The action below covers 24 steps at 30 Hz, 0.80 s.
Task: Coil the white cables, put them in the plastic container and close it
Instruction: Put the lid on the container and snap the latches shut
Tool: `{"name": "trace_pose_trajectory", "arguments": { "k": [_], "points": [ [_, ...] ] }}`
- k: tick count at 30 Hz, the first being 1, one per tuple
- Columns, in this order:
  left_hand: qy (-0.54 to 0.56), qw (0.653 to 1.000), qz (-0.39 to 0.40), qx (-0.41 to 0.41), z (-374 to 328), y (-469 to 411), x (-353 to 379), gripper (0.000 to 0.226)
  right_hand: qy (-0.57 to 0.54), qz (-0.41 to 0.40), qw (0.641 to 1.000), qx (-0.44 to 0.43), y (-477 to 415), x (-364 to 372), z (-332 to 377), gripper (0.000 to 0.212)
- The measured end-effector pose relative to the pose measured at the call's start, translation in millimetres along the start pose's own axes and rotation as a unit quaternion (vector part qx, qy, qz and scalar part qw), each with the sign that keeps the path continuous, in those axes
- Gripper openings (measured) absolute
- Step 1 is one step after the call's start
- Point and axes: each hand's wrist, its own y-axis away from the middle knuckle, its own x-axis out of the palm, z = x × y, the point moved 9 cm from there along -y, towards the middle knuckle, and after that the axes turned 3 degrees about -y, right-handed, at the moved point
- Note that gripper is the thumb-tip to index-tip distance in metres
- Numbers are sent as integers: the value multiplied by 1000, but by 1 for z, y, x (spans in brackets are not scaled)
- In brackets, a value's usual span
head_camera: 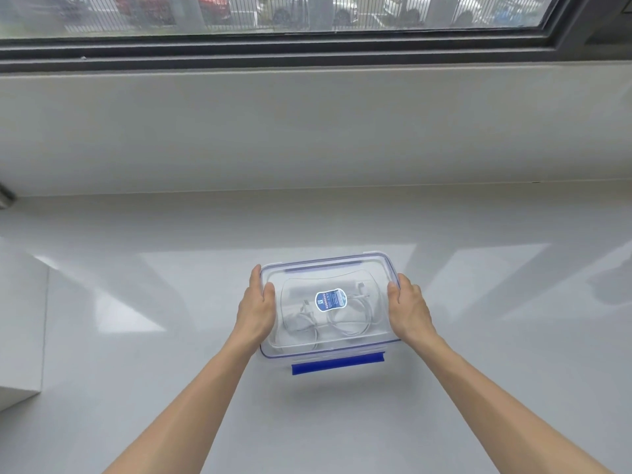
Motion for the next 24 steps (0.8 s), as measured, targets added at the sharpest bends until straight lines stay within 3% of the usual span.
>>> {"name": "trace_pose_trajectory", "arguments": {
  "k": [10,16,20,22,24],
  "points": [
    [-42,998,-39,10,1,-1,-2,50,15,-22,1000,16,1,-3,-3,48],
    [-135,990,-47,-21,0,-9,-13,50,-70,-21,996,50,10,-8,-9,56],
    [-187,977,-66,85,-42,-29,-33,67,-172,-38,981,82,34,-15,-13,78],
    [-169,975,-21,146,-67,-48,-26,75,-196,-31,974,106,52,-11,-17,87],
    [-181,966,73,168,-81,-65,-7,82,-219,-16,966,138,68,0,-25,94]
  ]
}}
